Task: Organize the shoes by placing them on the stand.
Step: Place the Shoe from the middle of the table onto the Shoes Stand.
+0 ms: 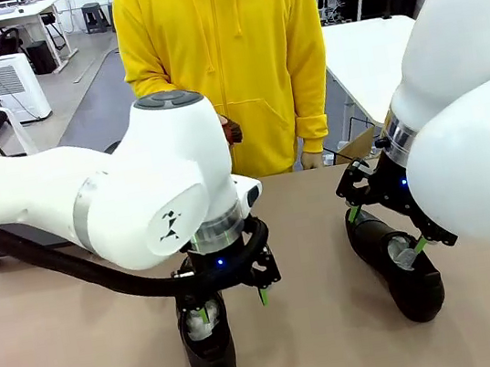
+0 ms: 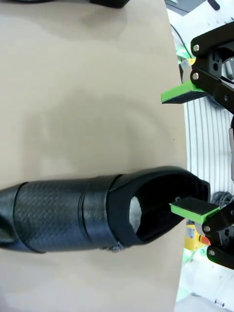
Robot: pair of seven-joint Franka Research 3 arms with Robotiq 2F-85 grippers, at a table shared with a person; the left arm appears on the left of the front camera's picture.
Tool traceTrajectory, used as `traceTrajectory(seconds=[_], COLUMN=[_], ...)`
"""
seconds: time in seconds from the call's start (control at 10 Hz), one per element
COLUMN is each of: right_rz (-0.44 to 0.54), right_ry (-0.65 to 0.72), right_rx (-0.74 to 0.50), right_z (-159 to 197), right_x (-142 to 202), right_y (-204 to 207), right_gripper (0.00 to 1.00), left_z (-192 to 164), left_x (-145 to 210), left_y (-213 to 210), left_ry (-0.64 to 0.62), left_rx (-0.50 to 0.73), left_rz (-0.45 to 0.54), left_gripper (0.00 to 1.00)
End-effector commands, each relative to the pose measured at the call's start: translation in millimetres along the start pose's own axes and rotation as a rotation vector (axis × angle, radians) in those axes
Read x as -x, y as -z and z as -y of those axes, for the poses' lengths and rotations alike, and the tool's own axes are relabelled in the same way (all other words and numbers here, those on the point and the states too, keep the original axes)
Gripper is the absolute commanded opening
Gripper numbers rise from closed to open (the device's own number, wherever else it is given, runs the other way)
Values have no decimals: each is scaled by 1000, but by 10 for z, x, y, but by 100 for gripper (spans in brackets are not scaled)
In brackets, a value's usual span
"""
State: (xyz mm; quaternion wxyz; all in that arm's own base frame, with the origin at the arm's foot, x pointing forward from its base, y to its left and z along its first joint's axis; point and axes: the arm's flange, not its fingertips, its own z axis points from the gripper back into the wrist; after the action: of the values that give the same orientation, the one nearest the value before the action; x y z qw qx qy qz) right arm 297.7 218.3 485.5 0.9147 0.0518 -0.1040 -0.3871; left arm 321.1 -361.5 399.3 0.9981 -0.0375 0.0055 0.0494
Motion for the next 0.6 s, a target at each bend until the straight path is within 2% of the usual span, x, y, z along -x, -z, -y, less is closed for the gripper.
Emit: traceTrajectory(seconds=[0.0,0.3,0.5], right_rz=[-13,-13,-13], right_ry=[-18,-18,-18], right_rx=[-10,-10,-10], right_z=[-35,-35,-35], right_x=[-19,-19,-19], right_y=[-10,-10,-10], right_gripper=[100,100,100], left_z=[43,51,54], left_x=[6,-91,-137], left_y=[143,378,522], left_ry=[-47,-119,-104], left_rx=[4,14,-2], left_rz=[21,52,46], left_gripper=[100,100,100])
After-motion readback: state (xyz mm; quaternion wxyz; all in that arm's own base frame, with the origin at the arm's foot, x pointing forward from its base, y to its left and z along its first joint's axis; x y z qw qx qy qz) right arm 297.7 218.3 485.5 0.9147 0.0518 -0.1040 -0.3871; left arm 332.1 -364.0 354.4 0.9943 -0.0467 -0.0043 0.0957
